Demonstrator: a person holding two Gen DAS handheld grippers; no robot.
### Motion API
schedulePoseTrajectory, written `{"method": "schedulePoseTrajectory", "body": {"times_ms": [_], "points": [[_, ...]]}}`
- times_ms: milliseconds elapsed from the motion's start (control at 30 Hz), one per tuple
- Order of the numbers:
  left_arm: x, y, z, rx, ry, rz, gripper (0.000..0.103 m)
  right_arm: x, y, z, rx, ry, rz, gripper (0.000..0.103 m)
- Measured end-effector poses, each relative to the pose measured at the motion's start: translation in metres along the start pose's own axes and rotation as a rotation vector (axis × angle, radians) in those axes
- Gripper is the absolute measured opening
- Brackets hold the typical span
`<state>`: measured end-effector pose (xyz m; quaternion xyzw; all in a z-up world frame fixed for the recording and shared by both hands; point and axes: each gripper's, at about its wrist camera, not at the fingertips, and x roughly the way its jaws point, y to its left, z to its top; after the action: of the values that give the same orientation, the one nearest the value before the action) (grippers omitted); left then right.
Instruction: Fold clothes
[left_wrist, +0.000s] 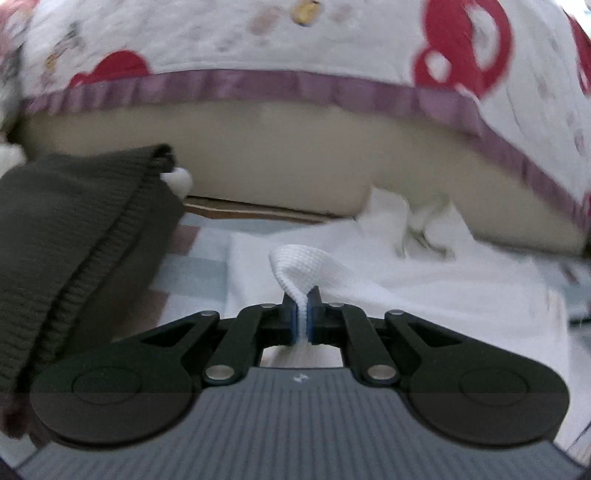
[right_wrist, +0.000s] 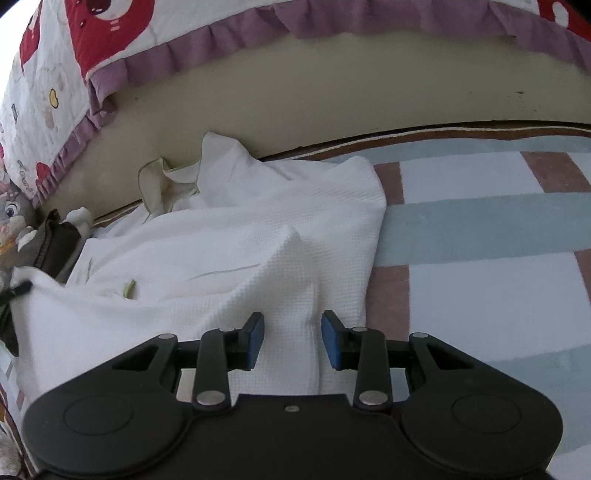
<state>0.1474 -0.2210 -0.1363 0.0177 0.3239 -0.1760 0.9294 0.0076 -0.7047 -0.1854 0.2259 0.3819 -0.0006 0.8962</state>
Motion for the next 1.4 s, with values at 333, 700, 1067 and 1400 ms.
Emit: {"method": "schedulePoseTrajectory", "body": {"times_ms": [333,700,1067,1400], "points": [[0.014,0.011,-0.008,-0.040,0.022,0.080,0.005,-0.012,0.016,-0.002,-0.117,-0.030,0.011,0.004],[0.050,0.005,-0.017,-0.042,0.139,0.061,0.010,-0.011,-0.022,0.001,0.095,0.092,-0.108,0.004],[0.037,0.067,-0.014,-0.371,0.081,0.007,0.008,-0.020,-0.007,0.017,-0.030,-0.027,-0.146,0.075],[0.049,0.056,-0.015,-0.305,0.163,-0.117,0.039,0.002,0.015,0.009,-0.222,-0.062,-0.066,0.066]]}}
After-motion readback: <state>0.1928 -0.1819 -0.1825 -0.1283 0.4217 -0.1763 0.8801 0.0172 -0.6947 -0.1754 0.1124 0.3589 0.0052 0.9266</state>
